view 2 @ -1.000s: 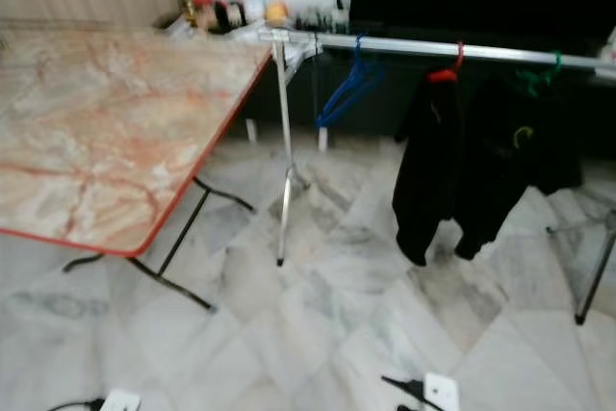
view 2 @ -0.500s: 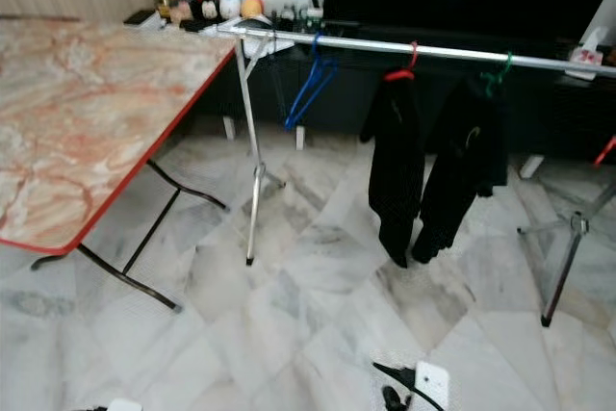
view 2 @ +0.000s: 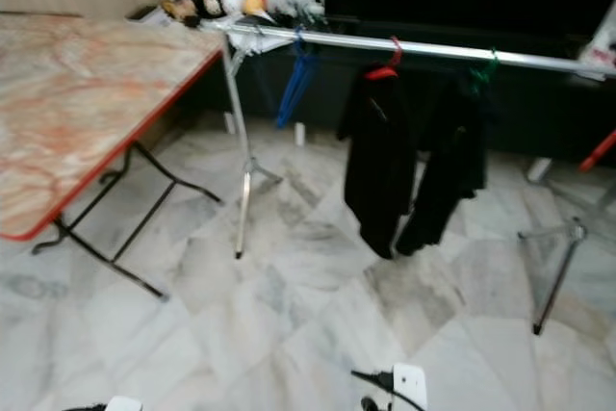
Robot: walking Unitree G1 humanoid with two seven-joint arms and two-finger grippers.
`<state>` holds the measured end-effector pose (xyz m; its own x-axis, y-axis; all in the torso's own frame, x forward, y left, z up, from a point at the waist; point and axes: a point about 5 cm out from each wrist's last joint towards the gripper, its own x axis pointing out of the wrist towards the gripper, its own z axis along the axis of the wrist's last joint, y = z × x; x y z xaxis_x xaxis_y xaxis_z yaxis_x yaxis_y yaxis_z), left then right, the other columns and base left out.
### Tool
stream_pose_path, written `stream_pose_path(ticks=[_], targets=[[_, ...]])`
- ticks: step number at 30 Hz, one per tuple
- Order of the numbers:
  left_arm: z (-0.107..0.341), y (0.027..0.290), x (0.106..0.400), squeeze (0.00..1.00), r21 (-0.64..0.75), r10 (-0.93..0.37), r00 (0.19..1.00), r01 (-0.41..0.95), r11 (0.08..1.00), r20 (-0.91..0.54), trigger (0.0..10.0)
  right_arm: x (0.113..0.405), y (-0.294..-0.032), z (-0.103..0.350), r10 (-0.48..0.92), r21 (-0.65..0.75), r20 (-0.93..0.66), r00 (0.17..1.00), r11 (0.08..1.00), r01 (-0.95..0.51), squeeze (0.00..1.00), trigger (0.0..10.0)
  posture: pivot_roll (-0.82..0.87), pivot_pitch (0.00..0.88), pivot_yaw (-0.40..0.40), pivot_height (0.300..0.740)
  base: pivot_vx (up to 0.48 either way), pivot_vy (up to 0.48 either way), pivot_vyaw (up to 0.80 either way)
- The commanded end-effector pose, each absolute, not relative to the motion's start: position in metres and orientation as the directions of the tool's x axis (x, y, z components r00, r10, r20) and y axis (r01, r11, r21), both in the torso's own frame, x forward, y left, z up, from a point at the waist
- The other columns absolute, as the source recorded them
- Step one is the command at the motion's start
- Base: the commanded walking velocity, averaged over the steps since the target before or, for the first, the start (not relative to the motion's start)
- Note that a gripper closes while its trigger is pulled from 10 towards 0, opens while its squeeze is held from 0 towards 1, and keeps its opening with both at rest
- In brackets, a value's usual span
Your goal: Hang hanger
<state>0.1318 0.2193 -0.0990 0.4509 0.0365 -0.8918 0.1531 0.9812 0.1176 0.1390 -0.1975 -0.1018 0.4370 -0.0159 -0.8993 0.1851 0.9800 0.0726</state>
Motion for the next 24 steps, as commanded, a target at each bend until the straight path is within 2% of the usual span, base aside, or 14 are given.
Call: stream_pose_path(ticks=[1,5,6,7,8,14,16,20,22,23,24], targets=[[-0.099,0.229,0.125,0.0,0.142,0.057,0.435,0.165,0.976,-0.899,10.0,0.139,-0.196,-0.102,-0.007,0.09,-0.892,0.453,0.977,0.192,1.0,10.0,-0.06,0.0,0.001,0.74,0.0,-0.274,0.0],[-0.099,0.229,0.125,0.0,0.139,0.059,0.437,0.153,0.978,-0.898,10.0,0.134,-0.202,-0.102,-0.022,0.071,-0.895,0.446,0.979,0.191,1.0,10.0,-0.07,0.0,0.004,0.74,0.0,-0.204,0.0],[-0.099,0.229,0.125,0.0,0.138,0.06,0.438,0.148,0.979,-0.897,10.0,0.132,-0.202,-0.103,-0.022,0.07,-0.896,0.443,0.979,0.191,0.4,10.0,-0.07,0.0,0.004,0.74,0.0,0.0,0.0],[-0.099,0.229,0.125,0.0,0.137,0.061,0.438,0.144,0.98,-0.897,10.0,0.131,-0.202,-0.103,-0.022,0.07,-0.897,0.441,0.979,0.192,0.4,10.0,-0.07,0.0,0.004,0.74,0.0,0.0,0.0],[-0.099,0.229,0.125,0.0,0.136,0.06,0.439,0.144,0.98,-0.897,10.0,0.129,-0.202,-0.104,-0.022,0.069,-0.899,0.437,0.979,0.191,0.0,10.0,-0.07,0.0,0.005,0.74,0.0,0.0,0.0],[-0.097,0.233,0.126,0.0,0.135,0.079,0.464,0.089,0.987,-0.882,10.0,0.122,-0.207,-0.105,-0.032,0.057,-0.903,0.428,0.979,0.195,0.0,10.0,-0.06,0.0,0.007,0.74,0.0,0.0,0.0],[-0.093,0.24,0.133,0.0,0.124,0.11,0.514,-0.007,0.992,-0.851,10.0,0.121,-0.218,-0.103,-0.04,0.054,-0.9,0.434,0.977,0.204,0.0,10.0,-0.06,0.0,0.007,0.74,0.0,0.0,0.0],[-0.089,0.244,0.139,0.0,0.102,0.135,0.543,-0.09,0.991,-0.829,10.0,0.12,-0.225,-0.102,-0.046,0.052,-0.898,0.438,0.977,0.209,0.0,10.0,-0.05,0.0,0.002,0.74,0.0,0.0,0.0],[-0.089,0.244,0.139,0.0,0.119,0.127,0.536,-0.05,0.992,-0.835,10.0,0.12,-0.228,-0.101,-0.047,0.046,-0.899,0.435,0.979,0.201,0.0,10.0,-0.05,0.0,0.0,0.74,0.0,0.0,0.0],[-0.09,0.243,0.138,0.9,0.12,0.124,0.532,-0.043,0.992,-0.838,10.0,0.12,-0.228,-0.101,-0.047,0.045,-0.899,0.435,0.979,0.198,0.0,10.0,-0.05,0.0,0.001,0.74,0.0,0.0,0.0],[-0.09,0.243,0.138,0.9,0.12,0.124,0.532,-0.043,0.992,-0.838,10.0,0.12,-0.228,-0.101,-0.047,0.045,-0.899,0.435,0.979,0.198,0.0,10.0,-0.05,0.0,0.001,0.74,0.0,0.0,0.0]])
